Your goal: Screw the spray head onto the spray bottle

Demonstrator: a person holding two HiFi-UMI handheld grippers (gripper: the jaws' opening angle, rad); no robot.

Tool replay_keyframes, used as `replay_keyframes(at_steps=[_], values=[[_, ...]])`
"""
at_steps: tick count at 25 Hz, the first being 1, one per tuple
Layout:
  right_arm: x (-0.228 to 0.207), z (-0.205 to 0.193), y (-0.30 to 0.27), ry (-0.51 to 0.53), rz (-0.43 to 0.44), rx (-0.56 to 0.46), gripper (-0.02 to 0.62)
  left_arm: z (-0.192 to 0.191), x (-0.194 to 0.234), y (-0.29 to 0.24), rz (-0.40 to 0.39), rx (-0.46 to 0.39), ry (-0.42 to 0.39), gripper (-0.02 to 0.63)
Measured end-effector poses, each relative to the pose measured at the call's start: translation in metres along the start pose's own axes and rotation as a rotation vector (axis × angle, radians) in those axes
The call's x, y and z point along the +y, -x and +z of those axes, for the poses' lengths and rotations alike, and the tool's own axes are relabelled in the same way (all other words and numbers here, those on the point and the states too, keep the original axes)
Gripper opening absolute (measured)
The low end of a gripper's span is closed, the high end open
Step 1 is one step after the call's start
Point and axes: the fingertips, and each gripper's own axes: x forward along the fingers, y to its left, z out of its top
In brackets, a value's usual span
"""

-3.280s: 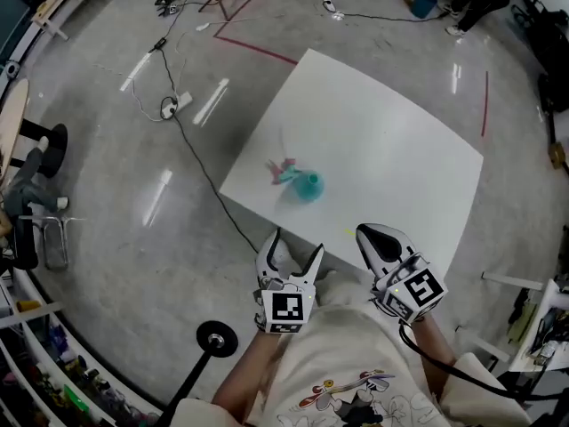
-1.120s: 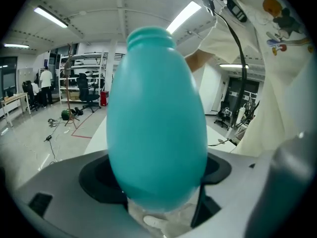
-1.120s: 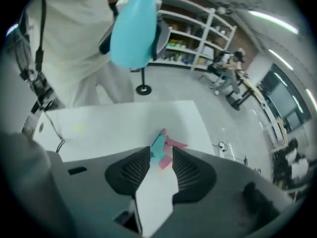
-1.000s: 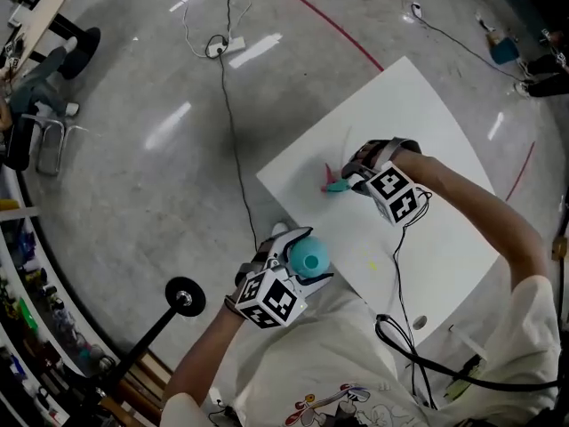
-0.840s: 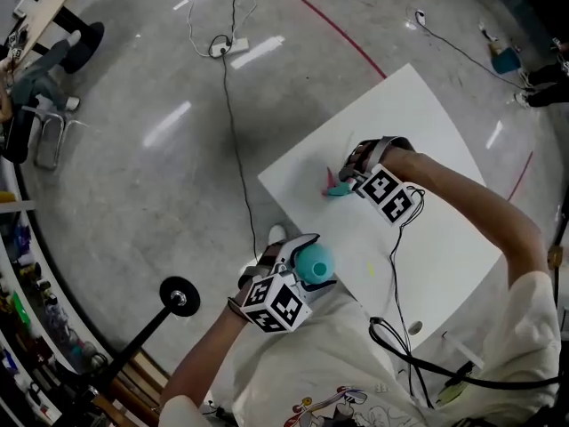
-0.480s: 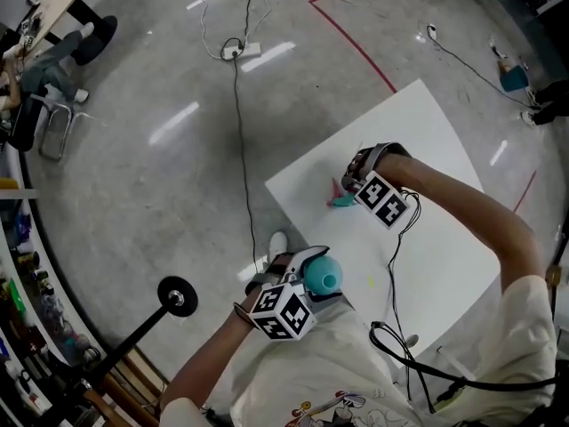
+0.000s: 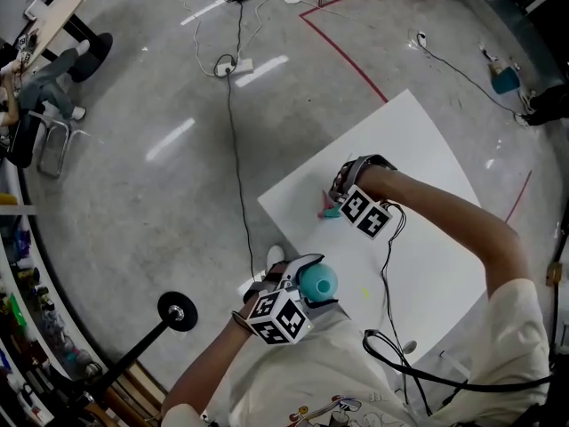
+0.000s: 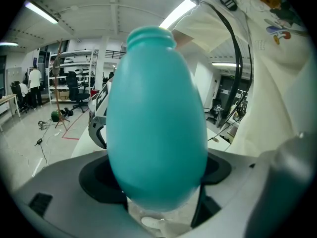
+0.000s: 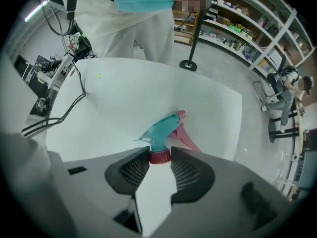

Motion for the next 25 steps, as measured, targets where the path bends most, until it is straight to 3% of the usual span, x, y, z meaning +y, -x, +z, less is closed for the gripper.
replay_keyframes(at_steps=[4, 9, 15, 18, 21, 25], values=[[-0.007, 0.003, 0.008, -0.215, -0.039, -0.088, 0.13, 0.001, 0.002, 0.001, 0.006, 0.001, 0.019, 0.43], [-0.029, 0.016, 0.053, -0.619, -0.122, -0.355, 0.13, 0.002, 0.021, 0.011, 0.061, -0.012, 0.068, 0.43], [-0.05, 0.014, 0.141, -1.051, -0.348, -0.683, 0.13, 0.017, 0.046, 0.03, 0.122, -0.046, 0.152, 0.43], [-0.054, 0.007, 0.2, -1.256, -0.504, -0.908, 0.13, 0.025, 0.056, 0.036, 0.146, -0.021, 0.164, 0.43], [-0.043, -0.001, 0.268, -1.426, -0.704, -1.193, 0.13, 0.038, 0.062, 0.036, 0.119, 0.01, 0.138, 0.43], [-0.004, -0.01, 0.364, -1.501, -0.954, -1.62, 0.13, 0.063, 0.048, 0.03, 0.046, 0.081, 0.042, 0.43]])
